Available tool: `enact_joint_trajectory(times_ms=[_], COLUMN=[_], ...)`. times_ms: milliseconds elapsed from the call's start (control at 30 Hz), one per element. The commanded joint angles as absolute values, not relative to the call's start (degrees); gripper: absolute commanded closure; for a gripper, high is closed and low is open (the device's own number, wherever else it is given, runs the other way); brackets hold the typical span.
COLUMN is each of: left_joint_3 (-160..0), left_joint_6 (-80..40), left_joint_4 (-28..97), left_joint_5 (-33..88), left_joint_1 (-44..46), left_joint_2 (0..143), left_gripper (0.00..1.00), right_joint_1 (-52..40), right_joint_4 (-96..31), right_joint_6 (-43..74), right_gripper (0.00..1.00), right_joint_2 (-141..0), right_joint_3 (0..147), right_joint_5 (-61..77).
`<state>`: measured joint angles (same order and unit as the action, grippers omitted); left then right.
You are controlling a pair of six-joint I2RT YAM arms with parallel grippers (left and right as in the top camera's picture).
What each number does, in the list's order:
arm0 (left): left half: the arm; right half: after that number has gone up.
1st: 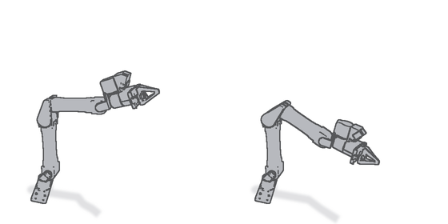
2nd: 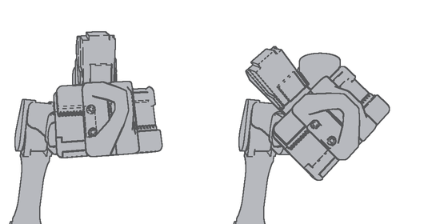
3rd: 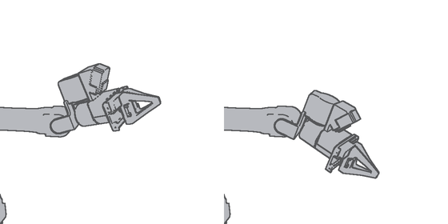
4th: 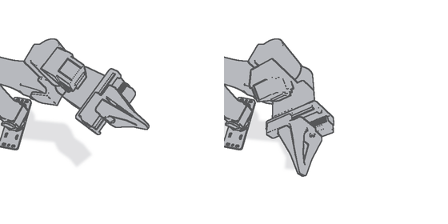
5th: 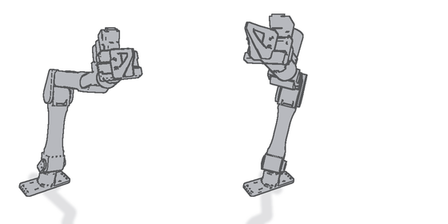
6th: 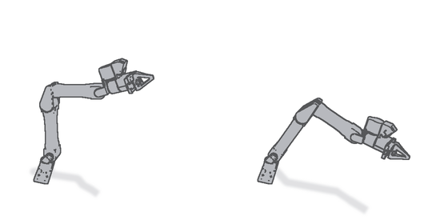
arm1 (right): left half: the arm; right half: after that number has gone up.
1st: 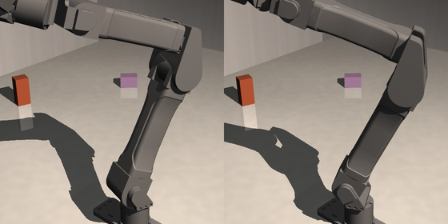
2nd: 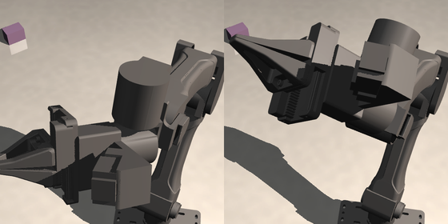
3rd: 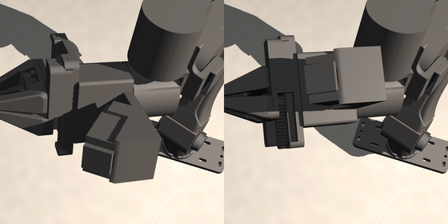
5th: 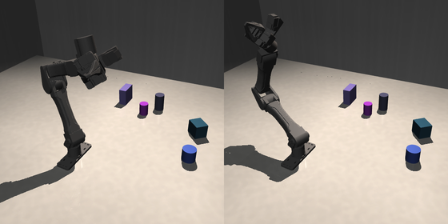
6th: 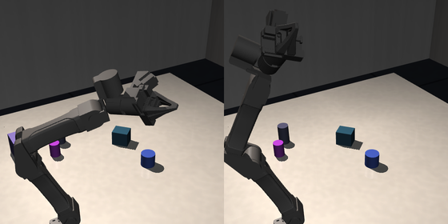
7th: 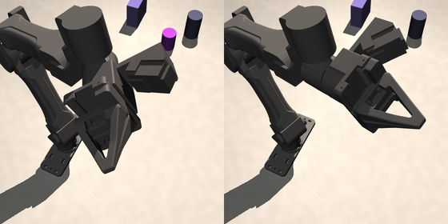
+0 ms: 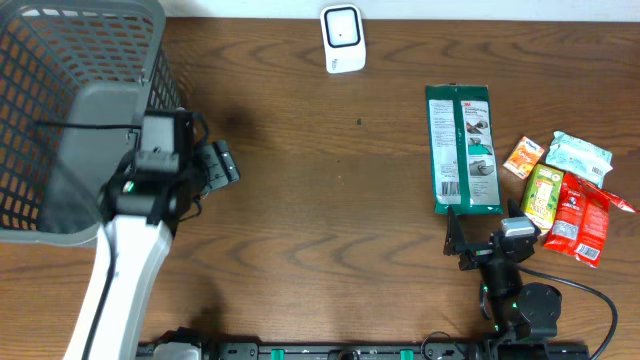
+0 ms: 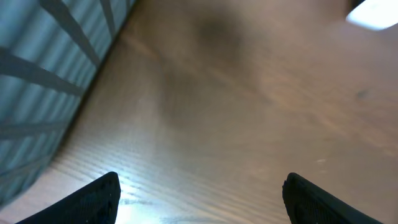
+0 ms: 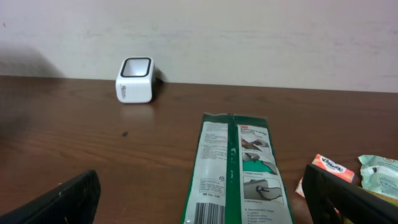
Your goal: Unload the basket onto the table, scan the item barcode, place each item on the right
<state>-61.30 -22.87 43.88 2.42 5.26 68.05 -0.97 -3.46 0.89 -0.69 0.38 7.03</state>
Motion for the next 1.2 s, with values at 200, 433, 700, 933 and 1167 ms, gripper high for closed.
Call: enact_joint_trajectory(times_ms=[200, 433, 700, 933, 1167], left_joint_3=[-60.12, -59.2, -49.52, -41.65, -35.31], left_joint_6=[-22.96, -22.96, -23.03, -25.3, -27.75], left_joint_4=[44.31, 46.59, 46.61, 42.02, 21.65], left_joint_5=[1.89, -0.71, -0.69, -0.49, 0.8], left_joint_1=[5.04, 4.45, 0.32, -2.28, -2.42], left_joint_2=[42.04, 24.93, 7.77, 0.05, 0.14], left_gripper=[0.16, 0.15, 0.16, 0.16, 0.16], right_joint_1=[-0.36, -0.36, -0.36, -0.36, -0.36], right_joint_4=[-3.7, -3.73, -3.7, -3.73, -3.7], right_joint_6=[1.67, 1.67, 1.67, 1.67, 1.67], right_gripper=[0.01, 0.01, 0.01, 0.01, 0.01], right_joint_2=[-0.32, -0.32, -0.32, -0.32, -0.32], right_joint_3=[0.32, 0.32, 0.32, 0.32, 0.32], right_joint_5=[6.5, 6.5, 6.5, 6.5, 6.5])
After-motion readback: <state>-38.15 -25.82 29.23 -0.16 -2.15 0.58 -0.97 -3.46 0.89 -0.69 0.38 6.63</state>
